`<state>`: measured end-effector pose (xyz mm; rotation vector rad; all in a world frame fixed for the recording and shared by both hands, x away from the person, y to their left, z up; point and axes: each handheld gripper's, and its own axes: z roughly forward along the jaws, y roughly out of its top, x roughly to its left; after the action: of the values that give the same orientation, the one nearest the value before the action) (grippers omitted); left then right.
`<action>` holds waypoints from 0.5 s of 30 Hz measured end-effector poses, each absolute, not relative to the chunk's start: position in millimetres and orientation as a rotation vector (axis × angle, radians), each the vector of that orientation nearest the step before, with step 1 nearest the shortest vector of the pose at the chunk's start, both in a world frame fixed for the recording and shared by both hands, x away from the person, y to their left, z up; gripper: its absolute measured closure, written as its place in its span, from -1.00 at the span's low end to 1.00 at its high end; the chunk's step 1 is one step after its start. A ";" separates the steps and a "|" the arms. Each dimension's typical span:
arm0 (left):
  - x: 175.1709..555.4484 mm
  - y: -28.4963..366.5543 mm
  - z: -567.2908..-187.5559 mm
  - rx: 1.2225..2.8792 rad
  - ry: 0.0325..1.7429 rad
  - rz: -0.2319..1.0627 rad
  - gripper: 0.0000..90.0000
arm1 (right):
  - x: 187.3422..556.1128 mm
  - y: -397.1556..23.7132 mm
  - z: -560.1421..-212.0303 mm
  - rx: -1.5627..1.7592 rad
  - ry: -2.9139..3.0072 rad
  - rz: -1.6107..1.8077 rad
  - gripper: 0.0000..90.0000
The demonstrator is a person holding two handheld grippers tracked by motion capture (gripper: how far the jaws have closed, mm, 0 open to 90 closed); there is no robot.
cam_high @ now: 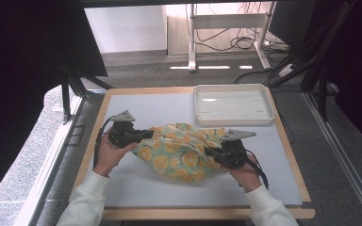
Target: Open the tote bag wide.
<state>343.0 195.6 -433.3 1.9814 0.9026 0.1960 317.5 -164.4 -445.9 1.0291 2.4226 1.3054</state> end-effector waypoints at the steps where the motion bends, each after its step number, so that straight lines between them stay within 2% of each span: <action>1: 341.0 196.5 -432.7 1.979 0.897 0.195 0.99 | 317.5 -164.4 -445.9 1.029 2.423 1.305 0.96; 15: 325.7 198.3 -436.8 1.974 0.879 0.150 0.99 | 313.8 -172.3 -444.6 0.989 2.419 1.380 0.96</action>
<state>325.7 198.3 -436.8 1.9739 0.8794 0.1495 313.8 -172.3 -444.6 0.9893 2.4194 1.3798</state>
